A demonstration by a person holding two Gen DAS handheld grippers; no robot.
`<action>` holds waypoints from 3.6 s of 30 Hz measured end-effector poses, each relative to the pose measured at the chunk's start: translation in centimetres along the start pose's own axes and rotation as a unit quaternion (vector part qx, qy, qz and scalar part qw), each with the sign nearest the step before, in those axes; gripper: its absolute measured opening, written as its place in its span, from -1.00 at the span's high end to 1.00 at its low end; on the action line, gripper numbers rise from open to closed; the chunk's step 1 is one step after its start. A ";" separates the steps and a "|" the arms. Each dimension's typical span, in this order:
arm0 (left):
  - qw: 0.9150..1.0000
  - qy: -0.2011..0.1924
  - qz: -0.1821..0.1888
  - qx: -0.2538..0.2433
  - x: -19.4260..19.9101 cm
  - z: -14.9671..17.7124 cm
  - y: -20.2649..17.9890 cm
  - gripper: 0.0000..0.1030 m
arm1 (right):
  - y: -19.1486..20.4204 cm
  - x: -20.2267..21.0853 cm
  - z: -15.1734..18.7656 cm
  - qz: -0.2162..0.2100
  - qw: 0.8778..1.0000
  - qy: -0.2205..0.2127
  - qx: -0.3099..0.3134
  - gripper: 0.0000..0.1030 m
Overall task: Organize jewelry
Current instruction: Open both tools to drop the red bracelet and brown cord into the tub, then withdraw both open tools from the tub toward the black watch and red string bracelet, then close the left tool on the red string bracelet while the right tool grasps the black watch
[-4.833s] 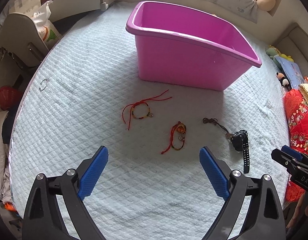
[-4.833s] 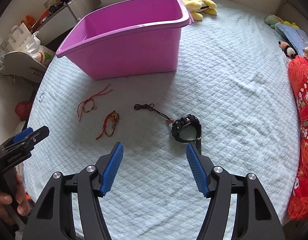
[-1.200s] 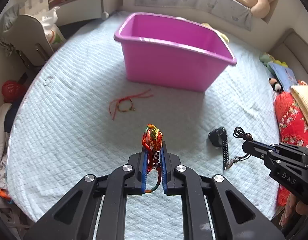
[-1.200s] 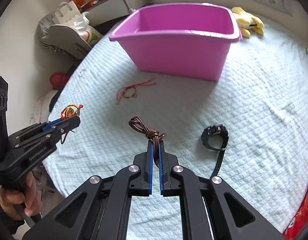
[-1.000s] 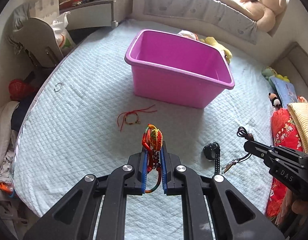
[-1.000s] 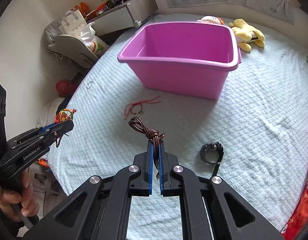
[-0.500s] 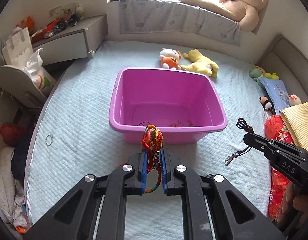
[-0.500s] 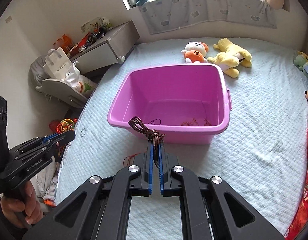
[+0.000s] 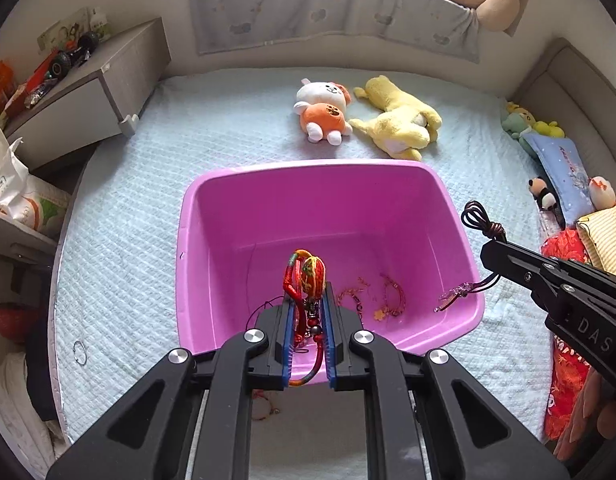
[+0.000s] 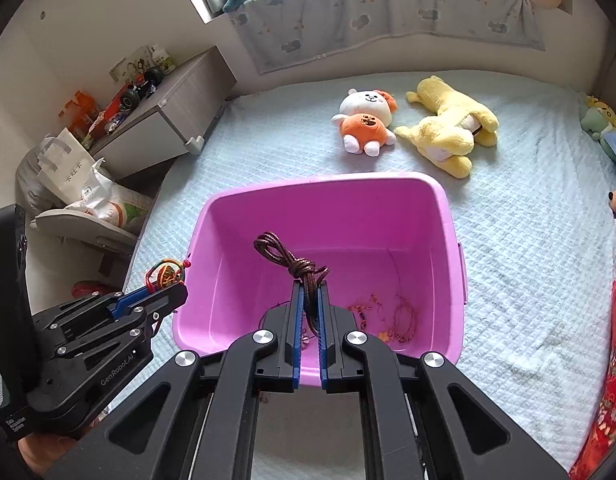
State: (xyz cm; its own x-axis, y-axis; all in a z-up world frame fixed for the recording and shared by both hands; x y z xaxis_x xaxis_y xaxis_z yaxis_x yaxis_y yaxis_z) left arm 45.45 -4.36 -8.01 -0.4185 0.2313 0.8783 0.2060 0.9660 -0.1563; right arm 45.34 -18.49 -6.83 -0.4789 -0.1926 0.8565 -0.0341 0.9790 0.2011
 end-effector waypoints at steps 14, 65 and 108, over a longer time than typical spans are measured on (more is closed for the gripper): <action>0.999 0.012 -0.026 0.024 -2.0 -0.8 3.5 -0.48 | -0.1 -3.4 -1.9 0.047 0.998 0.028 0.018 -0.03; 1.000 -0.008 0.011 0.001 10.2 20.4 1.0 -0.77 | -0.4 9.6 24.9 0.081 0.993 0.075 -0.029 -0.37; 0.992 -0.105 -0.048 0.049 -11.6 33.2 4.7 -0.88 | -12.7 -8.7 38.9 0.128 0.988 -0.073 -0.037 -0.43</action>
State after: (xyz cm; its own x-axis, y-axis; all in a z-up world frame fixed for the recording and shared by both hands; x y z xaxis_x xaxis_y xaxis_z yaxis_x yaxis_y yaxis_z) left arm 21.93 1.35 -33.94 -0.6098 0.1465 0.7789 0.0729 0.9890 -0.1290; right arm 15.85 -26.60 -35.31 -0.5848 0.0786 0.8074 0.1668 0.9857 0.0248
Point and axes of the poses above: each gripper's, at about its wrist camera, not at the fingertips, and x roughly against the way its jaws point, y to its left, z to its underside, the point moved 7 cm from there along -x, roughly the way its jaws point, and after that the axes turned 6 degrees about z, right-handed, at the moved point
